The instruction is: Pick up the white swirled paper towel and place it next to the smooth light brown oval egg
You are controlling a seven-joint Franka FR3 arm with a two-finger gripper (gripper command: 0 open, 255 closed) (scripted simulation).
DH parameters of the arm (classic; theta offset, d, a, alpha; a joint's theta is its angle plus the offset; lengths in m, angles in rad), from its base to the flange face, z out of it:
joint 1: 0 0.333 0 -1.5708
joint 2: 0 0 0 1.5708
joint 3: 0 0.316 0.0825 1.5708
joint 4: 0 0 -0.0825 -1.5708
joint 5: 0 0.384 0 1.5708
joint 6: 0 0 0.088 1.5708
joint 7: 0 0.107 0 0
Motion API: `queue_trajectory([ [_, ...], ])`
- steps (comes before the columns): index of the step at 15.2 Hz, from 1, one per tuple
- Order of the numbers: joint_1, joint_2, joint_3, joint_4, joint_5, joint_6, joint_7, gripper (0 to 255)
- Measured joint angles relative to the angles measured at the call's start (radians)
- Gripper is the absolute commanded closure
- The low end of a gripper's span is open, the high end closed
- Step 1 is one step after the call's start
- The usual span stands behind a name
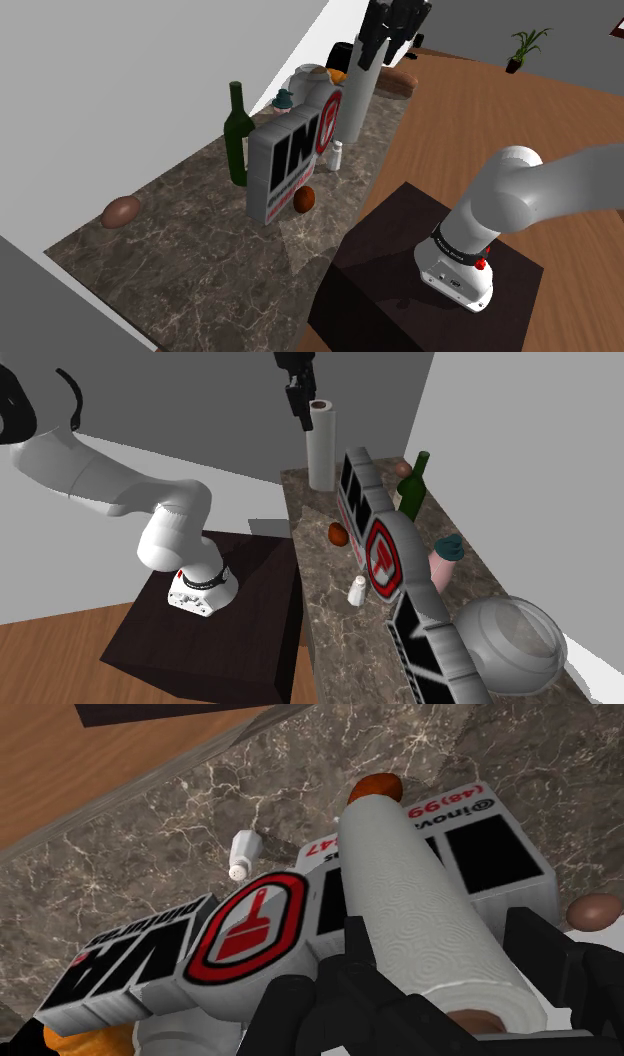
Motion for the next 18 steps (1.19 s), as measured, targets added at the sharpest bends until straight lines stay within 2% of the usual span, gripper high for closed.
queue_trajectory([
  [3, -0.007, 0.049, 0.041, 0.013, 0.009, 0.039, 0.031, 255],
  [10, -0.041, 0.242, 0.19, 0.094, 0.008, 0.162, 0.148, 255],
  [15, -0.076, 0.407, 0.319, 0.183, -0.04, 0.238, 0.261, 255],
  [18, -0.104, 0.53, 0.4, 0.254, -0.103, 0.276, 0.336, 255],
])
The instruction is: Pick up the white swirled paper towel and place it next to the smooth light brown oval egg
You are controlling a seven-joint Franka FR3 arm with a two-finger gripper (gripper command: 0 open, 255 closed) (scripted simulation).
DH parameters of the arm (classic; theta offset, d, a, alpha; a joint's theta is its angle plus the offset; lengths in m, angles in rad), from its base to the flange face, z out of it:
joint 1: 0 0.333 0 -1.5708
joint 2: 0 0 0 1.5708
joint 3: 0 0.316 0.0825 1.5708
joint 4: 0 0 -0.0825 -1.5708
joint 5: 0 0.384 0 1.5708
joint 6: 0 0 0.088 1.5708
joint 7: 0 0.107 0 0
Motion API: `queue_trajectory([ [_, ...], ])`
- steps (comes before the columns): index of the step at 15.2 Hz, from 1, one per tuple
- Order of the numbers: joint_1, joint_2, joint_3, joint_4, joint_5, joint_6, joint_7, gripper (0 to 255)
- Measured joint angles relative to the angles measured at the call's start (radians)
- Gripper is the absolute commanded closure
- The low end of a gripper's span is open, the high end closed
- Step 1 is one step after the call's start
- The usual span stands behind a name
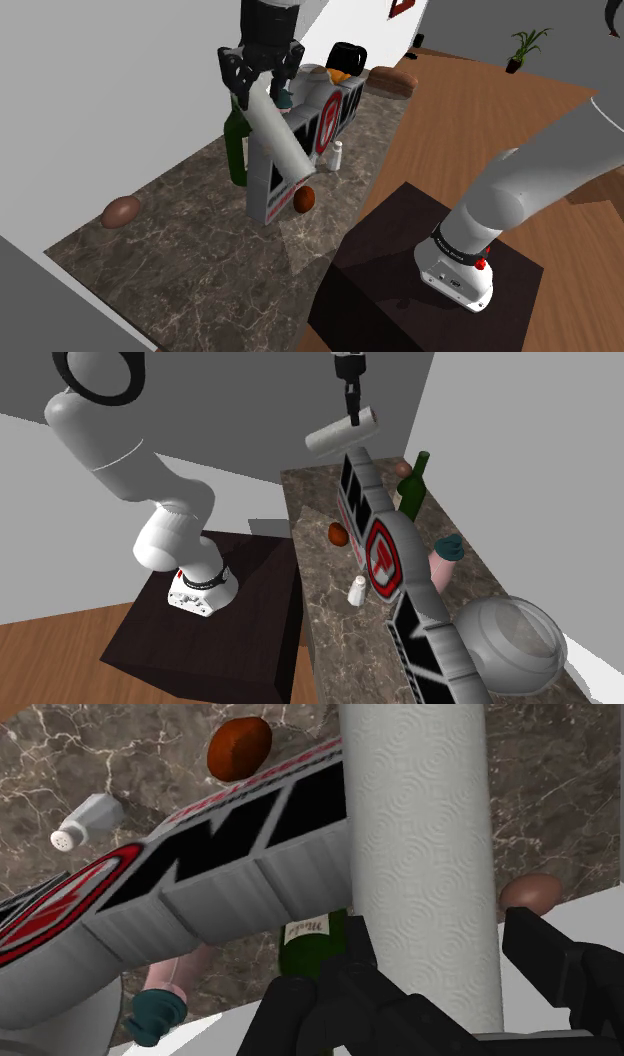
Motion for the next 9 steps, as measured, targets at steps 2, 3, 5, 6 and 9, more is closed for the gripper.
queue_trajectory([
  [2, -0.013, 0.093, 0.054, 0.055, -0.061, 0.017, 0.058, 255],
  [3, -0.015, 0.144, 0.083, 0.084, -0.098, 0.024, 0.095, 255],
  [5, -0.008, 0.249, 0.131, 0.15, -0.181, 0.023, 0.167, 255],
  [6, 0.003, 0.31, 0.148, 0.19, -0.231, 0.019, 0.203, 255],
  [9, 0.069, 0.477, 0.168, 0.303, -0.372, -0.003, 0.3, 255],
])
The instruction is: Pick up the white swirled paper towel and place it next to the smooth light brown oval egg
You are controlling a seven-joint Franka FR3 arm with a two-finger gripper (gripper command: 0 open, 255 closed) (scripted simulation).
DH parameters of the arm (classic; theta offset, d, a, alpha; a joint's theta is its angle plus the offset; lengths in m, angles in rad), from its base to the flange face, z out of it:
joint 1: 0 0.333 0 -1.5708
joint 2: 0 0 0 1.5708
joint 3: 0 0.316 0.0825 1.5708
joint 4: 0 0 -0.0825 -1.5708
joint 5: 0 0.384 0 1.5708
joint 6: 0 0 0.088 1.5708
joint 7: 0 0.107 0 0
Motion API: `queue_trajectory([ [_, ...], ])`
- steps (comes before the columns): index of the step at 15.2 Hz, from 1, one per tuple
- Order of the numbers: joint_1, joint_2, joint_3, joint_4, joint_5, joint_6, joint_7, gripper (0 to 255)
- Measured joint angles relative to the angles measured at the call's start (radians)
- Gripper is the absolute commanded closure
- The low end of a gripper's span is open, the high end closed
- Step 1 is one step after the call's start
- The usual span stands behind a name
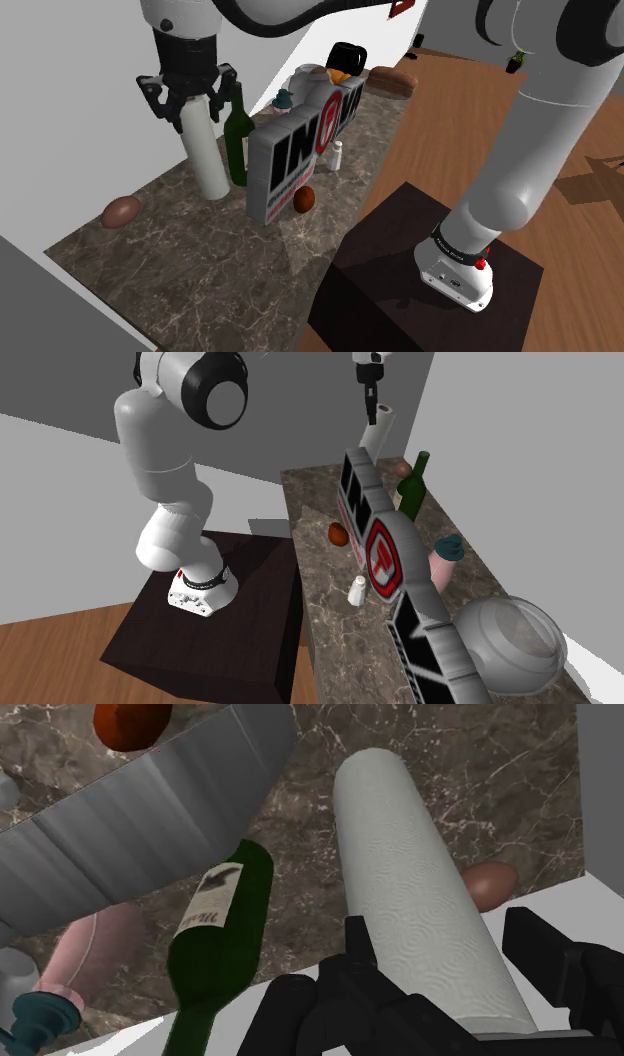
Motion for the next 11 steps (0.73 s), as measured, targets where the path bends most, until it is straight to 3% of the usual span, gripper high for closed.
queue_trajectory([
  [5, 0.168, 0.243, -0.039, 0.233, -0.179, -0.074, 0.089, 255],
  [11, 0.19, 0.287, -0.055, 0.214, -0.214, -0.025, 0.119, 255],
])
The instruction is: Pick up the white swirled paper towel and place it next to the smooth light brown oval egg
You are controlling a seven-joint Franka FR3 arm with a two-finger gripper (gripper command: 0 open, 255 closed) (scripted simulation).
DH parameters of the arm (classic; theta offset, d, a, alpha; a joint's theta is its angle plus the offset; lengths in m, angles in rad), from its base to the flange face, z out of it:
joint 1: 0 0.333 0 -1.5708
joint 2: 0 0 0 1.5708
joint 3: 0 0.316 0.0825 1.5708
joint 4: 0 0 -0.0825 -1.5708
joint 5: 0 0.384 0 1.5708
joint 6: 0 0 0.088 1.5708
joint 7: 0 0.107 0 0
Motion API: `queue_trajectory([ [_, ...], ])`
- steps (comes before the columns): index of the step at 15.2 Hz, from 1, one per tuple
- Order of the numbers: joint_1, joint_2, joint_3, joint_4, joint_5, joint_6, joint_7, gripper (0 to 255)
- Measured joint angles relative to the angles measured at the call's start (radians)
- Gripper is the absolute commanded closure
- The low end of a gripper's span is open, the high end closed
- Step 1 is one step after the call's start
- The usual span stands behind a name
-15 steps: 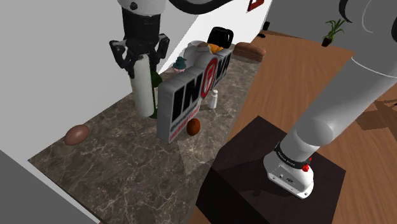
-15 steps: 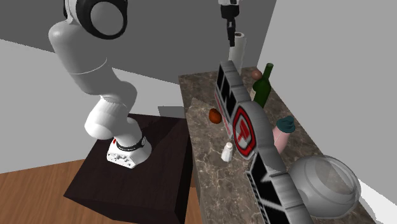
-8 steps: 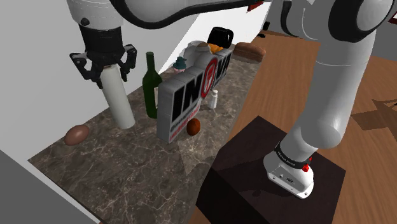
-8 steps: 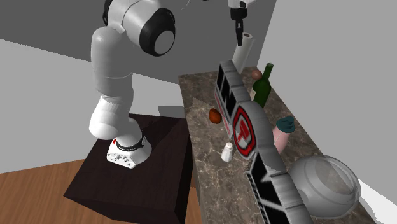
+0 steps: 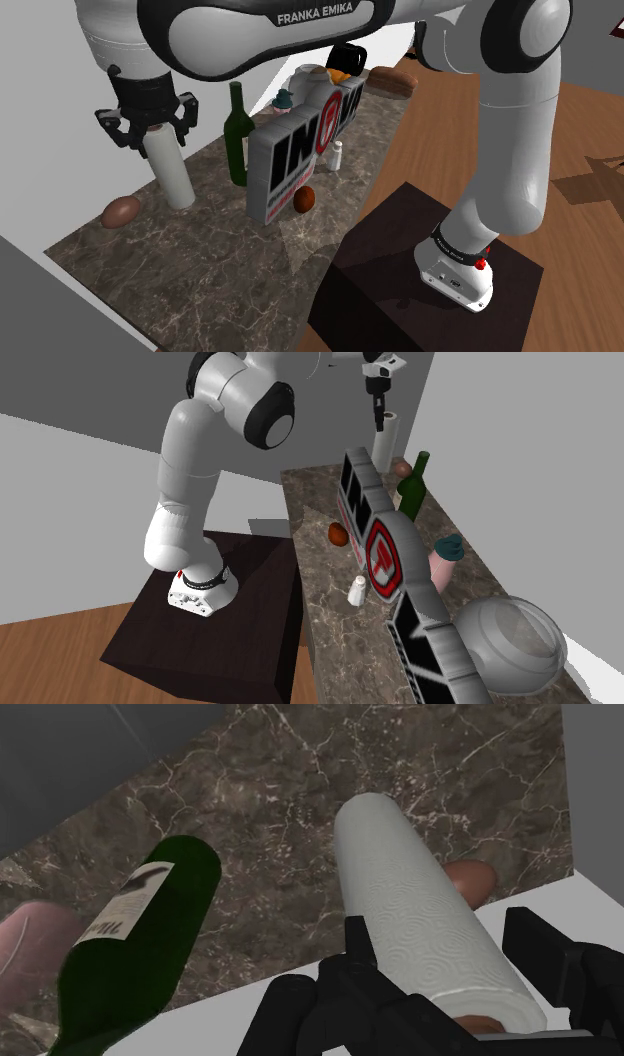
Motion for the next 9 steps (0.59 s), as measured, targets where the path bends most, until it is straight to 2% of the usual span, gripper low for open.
queue_trajectory([
  [9, -0.023, 0.007, -0.01, -0.114, -0.019, 0.111, 0.033, 255],
])
